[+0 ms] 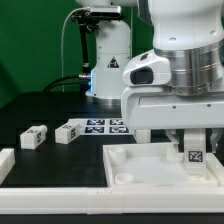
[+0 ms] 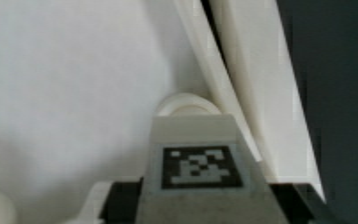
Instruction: Assemble one leg
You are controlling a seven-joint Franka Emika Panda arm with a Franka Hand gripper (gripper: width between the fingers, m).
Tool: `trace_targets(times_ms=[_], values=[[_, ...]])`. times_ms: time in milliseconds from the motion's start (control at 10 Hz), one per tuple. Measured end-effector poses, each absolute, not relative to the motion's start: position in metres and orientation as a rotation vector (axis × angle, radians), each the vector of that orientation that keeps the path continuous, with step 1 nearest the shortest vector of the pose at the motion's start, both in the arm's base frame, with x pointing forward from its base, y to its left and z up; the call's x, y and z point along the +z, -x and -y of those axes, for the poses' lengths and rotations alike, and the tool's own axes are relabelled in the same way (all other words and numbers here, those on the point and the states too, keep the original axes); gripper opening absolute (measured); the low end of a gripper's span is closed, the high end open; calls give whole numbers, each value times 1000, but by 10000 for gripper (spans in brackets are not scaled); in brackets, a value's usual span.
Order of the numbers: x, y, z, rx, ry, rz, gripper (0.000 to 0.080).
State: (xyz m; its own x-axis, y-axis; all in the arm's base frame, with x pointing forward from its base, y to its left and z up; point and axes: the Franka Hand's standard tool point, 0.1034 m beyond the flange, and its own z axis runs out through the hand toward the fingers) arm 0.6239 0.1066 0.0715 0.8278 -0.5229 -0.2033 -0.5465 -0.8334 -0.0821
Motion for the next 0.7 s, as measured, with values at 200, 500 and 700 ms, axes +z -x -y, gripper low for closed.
trace_targets(times_ms=[200, 500, 700], values=[[72, -624, -112, 286, 2732, -1291, 291], [71, -623, -116, 313, 2493, -1772, 291], [71, -623, -118, 322, 2301, -2052, 291]])
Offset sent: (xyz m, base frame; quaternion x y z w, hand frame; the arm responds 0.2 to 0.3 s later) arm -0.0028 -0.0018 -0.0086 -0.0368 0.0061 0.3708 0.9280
